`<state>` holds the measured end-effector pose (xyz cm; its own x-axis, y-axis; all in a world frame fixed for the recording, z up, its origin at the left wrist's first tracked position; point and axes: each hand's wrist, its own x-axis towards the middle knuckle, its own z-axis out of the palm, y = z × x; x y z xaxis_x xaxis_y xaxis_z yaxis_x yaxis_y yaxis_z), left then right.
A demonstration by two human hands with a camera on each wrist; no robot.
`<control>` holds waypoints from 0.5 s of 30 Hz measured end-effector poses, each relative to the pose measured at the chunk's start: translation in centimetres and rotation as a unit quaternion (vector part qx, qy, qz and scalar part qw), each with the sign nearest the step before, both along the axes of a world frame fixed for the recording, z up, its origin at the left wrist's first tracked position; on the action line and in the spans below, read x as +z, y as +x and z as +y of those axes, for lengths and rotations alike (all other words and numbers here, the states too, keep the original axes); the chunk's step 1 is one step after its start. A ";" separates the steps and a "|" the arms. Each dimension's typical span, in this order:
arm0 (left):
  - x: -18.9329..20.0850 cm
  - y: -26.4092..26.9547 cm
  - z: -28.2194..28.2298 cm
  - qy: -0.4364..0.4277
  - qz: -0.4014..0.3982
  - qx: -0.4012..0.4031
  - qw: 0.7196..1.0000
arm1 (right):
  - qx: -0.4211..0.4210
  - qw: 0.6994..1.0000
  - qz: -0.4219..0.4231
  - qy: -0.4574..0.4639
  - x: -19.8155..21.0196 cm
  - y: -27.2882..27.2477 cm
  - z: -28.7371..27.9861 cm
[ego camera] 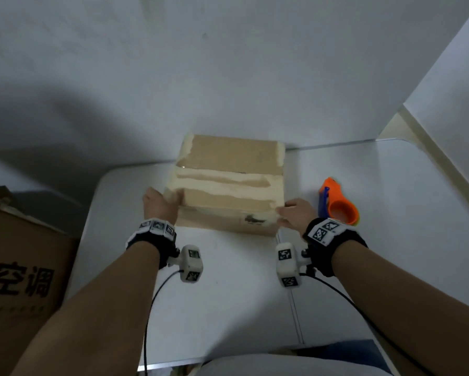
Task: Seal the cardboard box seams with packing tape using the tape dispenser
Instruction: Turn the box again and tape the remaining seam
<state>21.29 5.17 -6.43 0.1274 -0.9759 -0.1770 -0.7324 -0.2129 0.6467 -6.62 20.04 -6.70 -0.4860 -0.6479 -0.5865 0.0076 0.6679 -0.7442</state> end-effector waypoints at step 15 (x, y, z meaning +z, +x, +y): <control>1.5 -4.0 -1.8 0.089 -0.144 -0.181 0.969 | -0.005 0.991 0.128 0.036 2.3 -4.1 -6.9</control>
